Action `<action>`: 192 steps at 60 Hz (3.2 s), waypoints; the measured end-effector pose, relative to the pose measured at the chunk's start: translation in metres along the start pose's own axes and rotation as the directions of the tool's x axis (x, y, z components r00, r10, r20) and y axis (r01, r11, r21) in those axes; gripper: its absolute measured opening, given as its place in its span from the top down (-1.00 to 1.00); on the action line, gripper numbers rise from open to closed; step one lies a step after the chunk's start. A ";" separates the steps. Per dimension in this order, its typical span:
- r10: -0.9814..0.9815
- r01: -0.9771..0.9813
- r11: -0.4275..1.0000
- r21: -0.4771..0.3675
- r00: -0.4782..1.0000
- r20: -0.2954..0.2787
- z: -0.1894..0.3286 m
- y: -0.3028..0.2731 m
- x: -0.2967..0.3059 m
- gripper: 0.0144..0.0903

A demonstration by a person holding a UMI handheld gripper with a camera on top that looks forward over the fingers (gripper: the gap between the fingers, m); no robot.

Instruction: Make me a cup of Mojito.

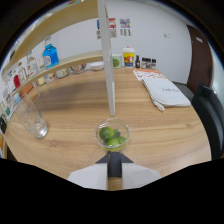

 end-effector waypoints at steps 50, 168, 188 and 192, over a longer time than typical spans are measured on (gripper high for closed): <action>0.021 0.005 0.951 0.308 0.997 -0.080 -0.118 -0.100 -0.104 -0.86; 0.094 -0.054 0.937 0.346 0.990 -0.102 -0.088 -0.199 -0.190 0.49; -0.270 0.342 0.921 0.186 0.905 -0.329 -0.065 -0.149 -0.139 0.49; -0.420 0.504 0.851 0.146 0.821 -0.387 -0.065 -0.155 -0.140 0.49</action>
